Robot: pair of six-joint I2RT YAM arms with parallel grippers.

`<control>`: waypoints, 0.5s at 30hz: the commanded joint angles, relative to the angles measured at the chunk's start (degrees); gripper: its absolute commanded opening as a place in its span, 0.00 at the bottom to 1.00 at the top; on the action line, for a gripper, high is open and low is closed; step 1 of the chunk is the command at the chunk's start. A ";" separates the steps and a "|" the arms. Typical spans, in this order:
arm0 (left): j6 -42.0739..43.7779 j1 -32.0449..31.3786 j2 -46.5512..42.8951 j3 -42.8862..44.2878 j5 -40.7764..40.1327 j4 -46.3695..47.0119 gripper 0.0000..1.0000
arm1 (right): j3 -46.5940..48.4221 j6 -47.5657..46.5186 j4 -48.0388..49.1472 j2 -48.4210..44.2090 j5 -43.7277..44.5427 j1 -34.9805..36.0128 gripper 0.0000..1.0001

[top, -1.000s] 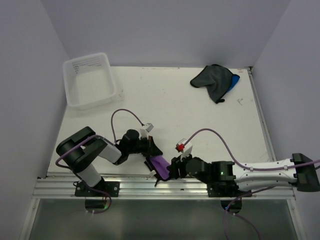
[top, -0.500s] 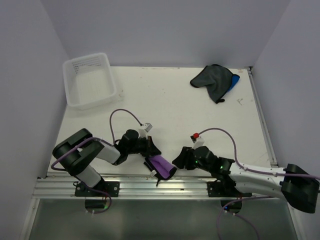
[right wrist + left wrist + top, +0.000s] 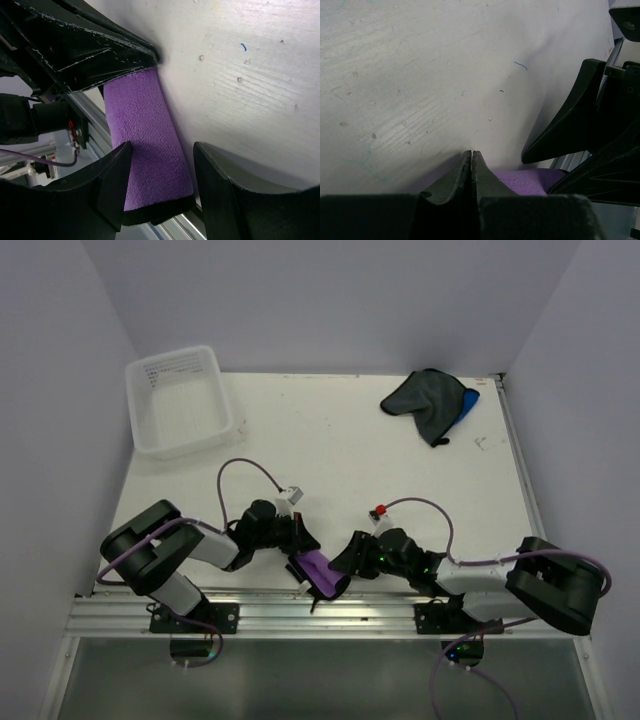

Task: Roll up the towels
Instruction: Roll the towel

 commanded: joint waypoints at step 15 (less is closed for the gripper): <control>2.98 0.34 -3.25 -2.56 -5.01 -5.50 0.05 | 1.31 6.92 17.46 12.13 -4.53 -0.58 0.60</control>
